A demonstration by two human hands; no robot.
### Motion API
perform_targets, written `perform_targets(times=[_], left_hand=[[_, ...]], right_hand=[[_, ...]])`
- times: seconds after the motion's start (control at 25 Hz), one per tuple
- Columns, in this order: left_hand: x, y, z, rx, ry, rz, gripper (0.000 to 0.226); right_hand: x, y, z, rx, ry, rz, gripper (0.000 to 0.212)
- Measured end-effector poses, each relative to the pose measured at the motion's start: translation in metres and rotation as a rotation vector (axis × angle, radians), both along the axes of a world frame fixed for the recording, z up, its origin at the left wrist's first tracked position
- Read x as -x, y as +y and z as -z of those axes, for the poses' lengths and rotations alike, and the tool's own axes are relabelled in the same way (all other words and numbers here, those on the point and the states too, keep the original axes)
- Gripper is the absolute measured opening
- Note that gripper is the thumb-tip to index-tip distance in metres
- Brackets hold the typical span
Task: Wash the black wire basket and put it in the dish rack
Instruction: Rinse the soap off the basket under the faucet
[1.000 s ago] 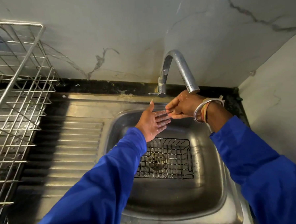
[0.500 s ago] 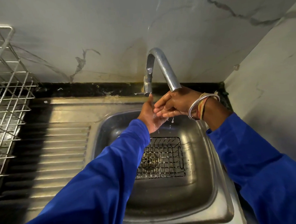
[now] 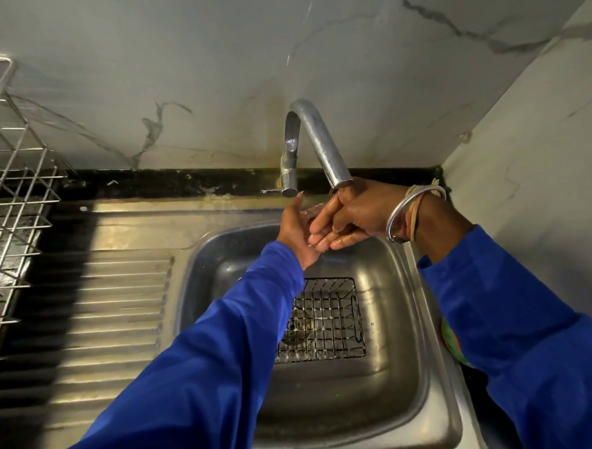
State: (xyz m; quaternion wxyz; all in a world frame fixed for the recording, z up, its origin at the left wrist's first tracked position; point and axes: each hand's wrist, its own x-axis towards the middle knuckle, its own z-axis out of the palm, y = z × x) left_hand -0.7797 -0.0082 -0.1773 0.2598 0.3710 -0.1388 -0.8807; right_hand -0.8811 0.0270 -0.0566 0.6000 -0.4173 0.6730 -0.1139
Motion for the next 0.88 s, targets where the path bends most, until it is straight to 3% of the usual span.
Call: perform_targets(times=[0.12, 0.4, 0.72, 0.88], left_hand=[[0.004, 0.002, 0.002, -0.024, -0.027, -0.012, 0.063], [0.000, 0.014, 0.012, -0.041, -0.130, 0.084, 0.072], [-0.003, 0.006, 0.008, 0.008, -0.193, 0.332, 0.075], [-0.008, 0.007, 0.009, 0.004, -0.105, 0.395, 0.078]], right_hand=[[0.005, 0.000, 0.006, 0.106, 0.125, 0.017, 0.023], [0.018, 0.009, 0.023, 0.206, 0.283, 0.137, 0.028], [0.035, 0.027, 0.046, 0.228, 0.242, 0.336, 0.018], [0.043, 0.040, 0.057, 0.254, 0.240, 0.373, 0.016]])
